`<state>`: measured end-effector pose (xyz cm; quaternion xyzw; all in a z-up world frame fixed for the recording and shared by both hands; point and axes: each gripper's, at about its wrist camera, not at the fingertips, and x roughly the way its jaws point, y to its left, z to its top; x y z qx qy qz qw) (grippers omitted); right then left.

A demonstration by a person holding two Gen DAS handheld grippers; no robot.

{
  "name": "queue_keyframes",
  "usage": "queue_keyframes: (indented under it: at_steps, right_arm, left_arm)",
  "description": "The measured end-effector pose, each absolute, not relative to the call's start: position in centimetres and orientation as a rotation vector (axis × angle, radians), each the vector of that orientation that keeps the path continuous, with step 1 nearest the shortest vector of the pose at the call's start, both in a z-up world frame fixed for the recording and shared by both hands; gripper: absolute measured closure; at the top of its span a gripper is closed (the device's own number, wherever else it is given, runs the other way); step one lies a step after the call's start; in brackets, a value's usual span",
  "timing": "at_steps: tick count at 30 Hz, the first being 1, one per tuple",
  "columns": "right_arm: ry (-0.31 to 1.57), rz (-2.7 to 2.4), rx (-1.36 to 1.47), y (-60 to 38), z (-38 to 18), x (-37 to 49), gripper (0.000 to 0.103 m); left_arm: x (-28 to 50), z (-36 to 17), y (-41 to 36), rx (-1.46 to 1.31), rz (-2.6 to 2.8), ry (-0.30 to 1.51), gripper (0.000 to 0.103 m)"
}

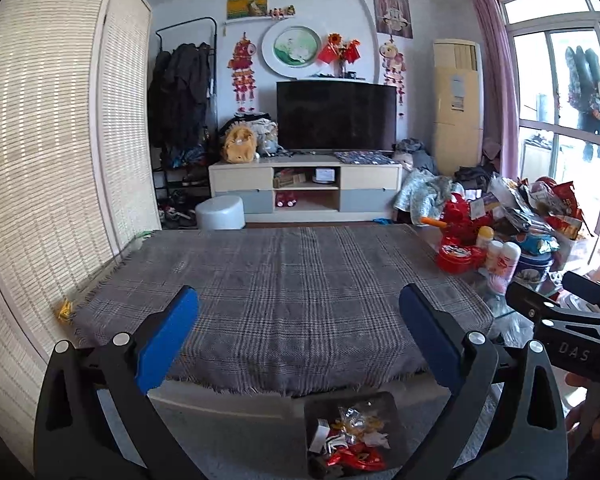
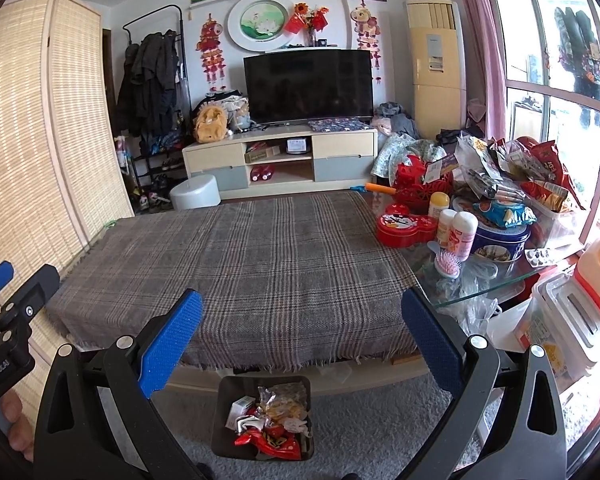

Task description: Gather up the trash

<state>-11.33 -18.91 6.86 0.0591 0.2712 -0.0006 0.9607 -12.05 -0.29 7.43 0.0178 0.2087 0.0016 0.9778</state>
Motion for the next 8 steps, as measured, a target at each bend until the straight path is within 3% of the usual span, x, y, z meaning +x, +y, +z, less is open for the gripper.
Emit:
queue_keyframes:
  at_steps: [8]
  right_arm:
    - [0.553, 0.009, 0.118, -18.7, 6.75, -11.32, 0.003]
  left_arm:
    - [-11.56, 7.04, 0.27, 0.033, 0.039, 0.474, 0.008]
